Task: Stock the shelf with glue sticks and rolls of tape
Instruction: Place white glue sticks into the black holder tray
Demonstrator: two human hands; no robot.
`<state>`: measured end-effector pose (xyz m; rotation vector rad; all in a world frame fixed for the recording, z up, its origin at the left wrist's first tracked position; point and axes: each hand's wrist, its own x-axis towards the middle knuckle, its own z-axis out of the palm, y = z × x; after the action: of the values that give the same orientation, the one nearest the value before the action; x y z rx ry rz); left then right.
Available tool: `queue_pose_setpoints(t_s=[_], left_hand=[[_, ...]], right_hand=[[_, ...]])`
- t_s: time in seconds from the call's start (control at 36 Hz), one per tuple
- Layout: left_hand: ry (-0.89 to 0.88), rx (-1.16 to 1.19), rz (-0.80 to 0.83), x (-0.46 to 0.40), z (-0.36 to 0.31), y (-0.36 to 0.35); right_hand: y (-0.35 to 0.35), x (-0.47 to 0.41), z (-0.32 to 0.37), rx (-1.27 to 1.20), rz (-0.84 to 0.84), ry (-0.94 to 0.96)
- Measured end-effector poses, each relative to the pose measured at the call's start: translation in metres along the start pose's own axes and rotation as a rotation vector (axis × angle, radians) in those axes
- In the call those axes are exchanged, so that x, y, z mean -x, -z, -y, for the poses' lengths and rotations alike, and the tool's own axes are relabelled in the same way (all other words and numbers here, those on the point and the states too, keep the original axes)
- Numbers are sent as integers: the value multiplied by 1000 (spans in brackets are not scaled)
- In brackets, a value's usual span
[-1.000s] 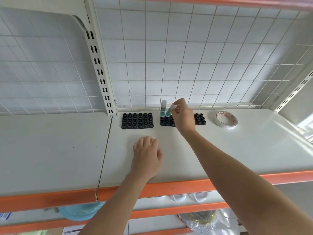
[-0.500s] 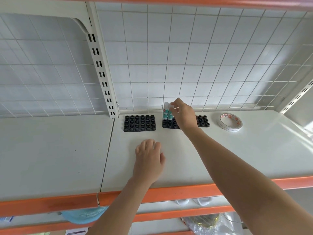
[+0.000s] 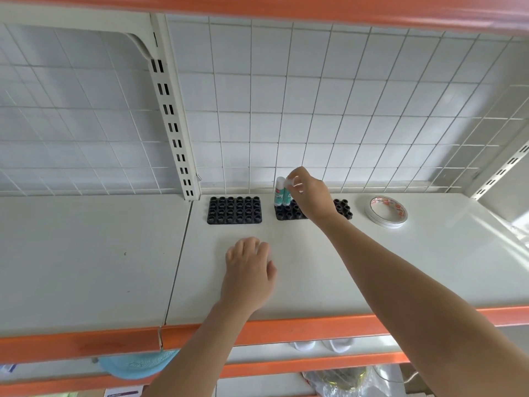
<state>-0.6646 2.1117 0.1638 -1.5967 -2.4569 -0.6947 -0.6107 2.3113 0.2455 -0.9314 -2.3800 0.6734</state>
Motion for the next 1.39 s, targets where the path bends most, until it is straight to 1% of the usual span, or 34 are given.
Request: queue_pose_setpoints(t_s=[0.11,0.25,0.39,0.5,0.56,0.61,0.64,0.69,0.78,0.83,0.92,1.03,1.08,1.17,1.22,1.39], left_hand=[[-5,1,13,-1,0,0],[-11,-3,23,-1,-1,3],[-10,-29,66,-2,-3,10],[4,-94,68,-3,-10,18],[-9,-184,150,-6,-18,26],[10,-282,309,-10,-28,36],[27,-305,360,-11,-34,43],[52,-293,383,-9,-47,54],[106,-205,342,-4,-64,70],[120,-188,285,0,-77,84],[108,-180,206,5,-97,109],[53,-137,137,12,-124,152],[16,-102,85,16,-137,176],[-62,-62,-46,23,-152,214],[-104,-45,-105,28,-160,239],[-232,46,-206,44,-166,303]], right_hand=[[0,2,2,29,-2,-18],[2,14,4,111,41,17],[6,43,2,145,11,-3],[14,76,-3,202,94,10],[20,89,-5,250,151,40],[28,99,-5,276,184,65],[32,103,-5,282,189,73],[42,111,-4,293,181,96],[58,123,-1,304,165,146],[69,129,2,307,158,179],[90,139,10,317,129,220],[119,158,31,293,65,247],[134,169,45,292,3,263],[157,185,71,313,-125,300],[171,196,89,329,-212,311],[201,226,144,356,-380,336]])
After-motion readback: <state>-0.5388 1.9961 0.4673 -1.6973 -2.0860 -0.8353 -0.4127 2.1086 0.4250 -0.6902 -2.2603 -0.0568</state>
